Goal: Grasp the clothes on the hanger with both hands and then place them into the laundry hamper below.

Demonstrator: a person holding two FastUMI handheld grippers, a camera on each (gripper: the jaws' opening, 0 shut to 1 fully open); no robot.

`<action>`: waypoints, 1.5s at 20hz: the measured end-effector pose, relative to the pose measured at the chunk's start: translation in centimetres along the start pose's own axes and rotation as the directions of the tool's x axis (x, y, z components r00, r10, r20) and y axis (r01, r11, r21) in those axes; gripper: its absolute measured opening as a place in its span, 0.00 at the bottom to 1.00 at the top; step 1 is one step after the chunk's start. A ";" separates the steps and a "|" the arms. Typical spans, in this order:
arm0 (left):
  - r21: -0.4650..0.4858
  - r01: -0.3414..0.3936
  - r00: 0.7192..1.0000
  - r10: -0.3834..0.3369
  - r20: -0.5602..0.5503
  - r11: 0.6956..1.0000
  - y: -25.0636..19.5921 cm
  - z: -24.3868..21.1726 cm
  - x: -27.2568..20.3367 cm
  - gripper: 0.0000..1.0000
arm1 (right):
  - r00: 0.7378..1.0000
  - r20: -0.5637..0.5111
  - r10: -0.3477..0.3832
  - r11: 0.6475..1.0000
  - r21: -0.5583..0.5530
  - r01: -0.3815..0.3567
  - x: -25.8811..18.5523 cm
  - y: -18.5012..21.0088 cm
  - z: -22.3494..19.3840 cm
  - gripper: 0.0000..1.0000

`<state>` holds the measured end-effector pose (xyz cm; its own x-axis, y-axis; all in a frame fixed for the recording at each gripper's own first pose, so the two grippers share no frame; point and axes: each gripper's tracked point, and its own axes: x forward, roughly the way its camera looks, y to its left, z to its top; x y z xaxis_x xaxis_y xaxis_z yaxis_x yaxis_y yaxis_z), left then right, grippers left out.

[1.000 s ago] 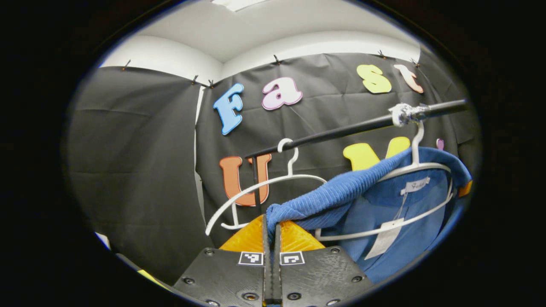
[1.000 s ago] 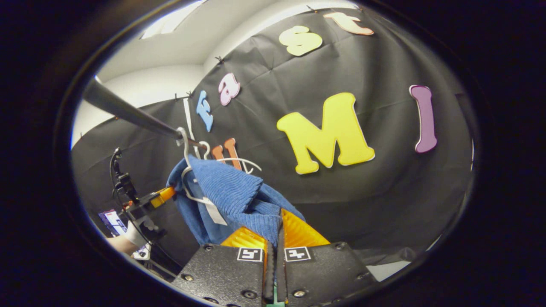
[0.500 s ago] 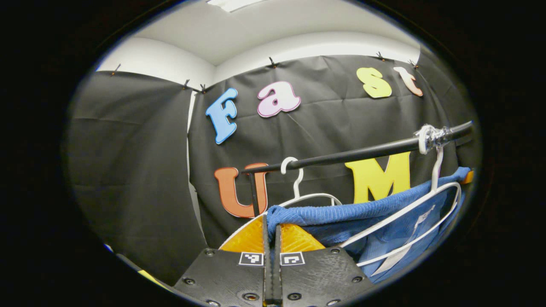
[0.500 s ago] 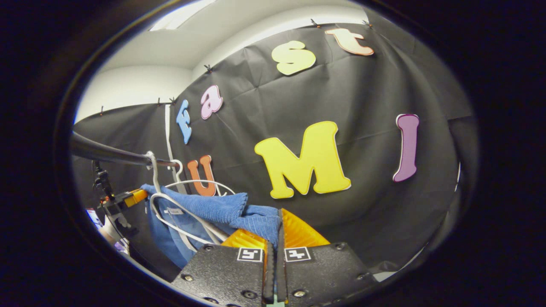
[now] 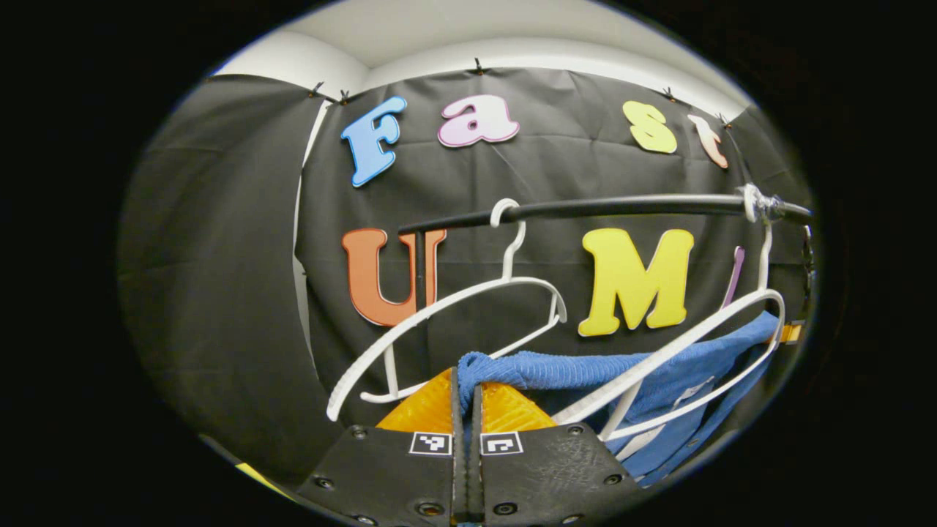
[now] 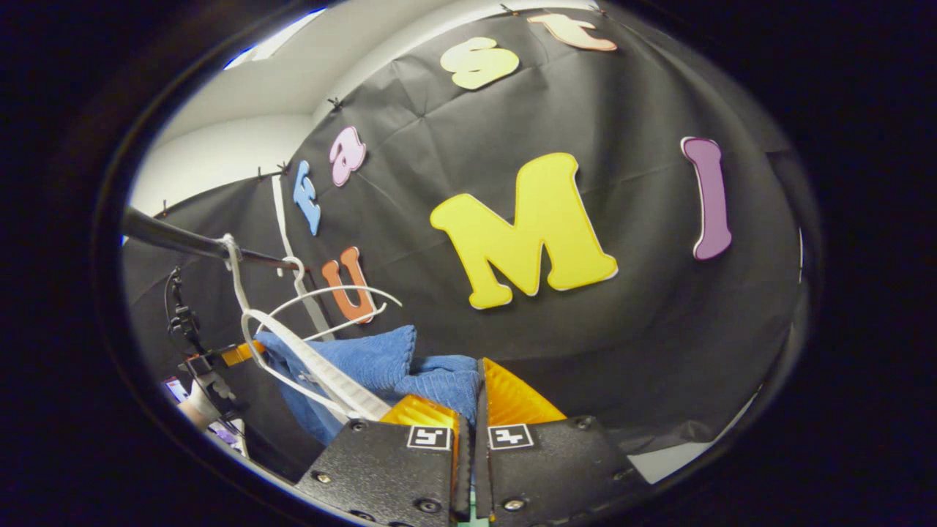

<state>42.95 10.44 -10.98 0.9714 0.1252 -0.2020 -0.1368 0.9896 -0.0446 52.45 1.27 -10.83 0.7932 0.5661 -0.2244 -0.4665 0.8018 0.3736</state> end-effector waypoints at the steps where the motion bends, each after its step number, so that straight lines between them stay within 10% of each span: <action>1: -0.002 0.004 1.000 -0.004 -0.007 1.000 -0.1 -0.5 -0.1 0.00 | 1.000 -0.013 -0.004 1.000 0.007 0.005 -0.1 -0.2 -0.6 0.06; 20: -0.075 -0.040 0.973 0.022 -0.232 0.996 1.3 -15.3 -5.6 0.01 | 0.973 -0.217 -0.081 0.995 0.045 0.093 -2.1 -1.6 -14.0 0.06; 30: -0.036 -0.003 0.975 -0.005 -0.222 0.999 -1.4 -14.9 -9.4 0.00 | 0.972 -0.226 -0.062 0.996 -0.072 0.047 -4.8 4.9 -16.0 0.06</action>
<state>31.11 6.87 -23.58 0.9046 0.1016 -0.4139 -0.1471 0.9859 -0.0793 40.08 5.52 -22.35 0.7116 0.5438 -0.4449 -0.4557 0.8392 0.2968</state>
